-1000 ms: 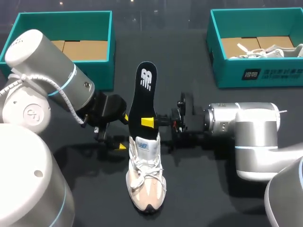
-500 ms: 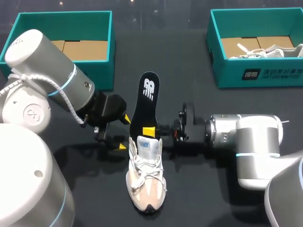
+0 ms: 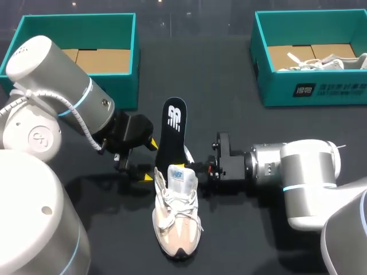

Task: Take the shoe out of the shoebox, open the shoe tongue, remove and reinsert the insole, then place the shoe into the shoebox

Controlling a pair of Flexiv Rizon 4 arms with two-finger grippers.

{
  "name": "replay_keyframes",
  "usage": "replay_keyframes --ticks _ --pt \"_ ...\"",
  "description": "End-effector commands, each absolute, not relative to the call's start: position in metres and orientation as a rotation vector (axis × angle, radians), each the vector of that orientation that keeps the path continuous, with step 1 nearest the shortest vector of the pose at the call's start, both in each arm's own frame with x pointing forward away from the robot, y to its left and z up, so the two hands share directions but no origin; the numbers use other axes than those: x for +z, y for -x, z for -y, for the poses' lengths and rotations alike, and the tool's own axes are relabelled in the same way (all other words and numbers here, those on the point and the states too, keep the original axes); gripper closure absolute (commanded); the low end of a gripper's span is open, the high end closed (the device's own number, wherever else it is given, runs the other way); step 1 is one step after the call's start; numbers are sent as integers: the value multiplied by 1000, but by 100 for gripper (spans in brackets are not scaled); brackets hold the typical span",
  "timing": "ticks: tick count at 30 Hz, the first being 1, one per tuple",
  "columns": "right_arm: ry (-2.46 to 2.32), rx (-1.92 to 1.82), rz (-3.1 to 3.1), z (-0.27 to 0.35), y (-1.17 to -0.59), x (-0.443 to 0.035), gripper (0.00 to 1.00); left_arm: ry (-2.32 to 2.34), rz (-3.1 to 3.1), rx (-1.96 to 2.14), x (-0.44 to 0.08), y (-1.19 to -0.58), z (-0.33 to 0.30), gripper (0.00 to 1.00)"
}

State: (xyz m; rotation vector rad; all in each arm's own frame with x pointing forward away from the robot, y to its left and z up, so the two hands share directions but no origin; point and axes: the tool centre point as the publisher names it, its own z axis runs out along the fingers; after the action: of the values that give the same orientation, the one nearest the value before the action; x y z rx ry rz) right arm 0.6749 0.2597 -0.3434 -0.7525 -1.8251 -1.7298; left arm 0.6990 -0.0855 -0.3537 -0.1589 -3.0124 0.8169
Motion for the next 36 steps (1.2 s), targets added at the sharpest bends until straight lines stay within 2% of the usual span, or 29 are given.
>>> replay_keyframes --ticks 1,6,8,13,16,22,26,36 --pt "733 -1720 1816 -264 -672 -356 100 159 3014 819 -355 -698 85 0" --pt "697 -1745 1818 -266 -676 -350 100 159 3014 819 -355 -698 85 0" --pt "684 -1765 1823 -266 -678 -347 91 159 3014 819 -355 -698 85 0" --pt "638 -1800 1835 -265 -682 -338 88 159 3014 819 -355 -698 85 0" --pt "624 -1822 1838 -265 -683 -334 80 159 3014 819 -355 -698 85 0" --pt "604 -1844 1843 -263 -684 -329 75 159 3014 819 -355 -698 85 0" --pt "588 -1842 1852 -262 -685 -326 67 159 3014 819 -355 -698 85 0" --pt "526 -1817 1899 -264 -690 -314 60 159 3014 819 -355 -698 85 0"
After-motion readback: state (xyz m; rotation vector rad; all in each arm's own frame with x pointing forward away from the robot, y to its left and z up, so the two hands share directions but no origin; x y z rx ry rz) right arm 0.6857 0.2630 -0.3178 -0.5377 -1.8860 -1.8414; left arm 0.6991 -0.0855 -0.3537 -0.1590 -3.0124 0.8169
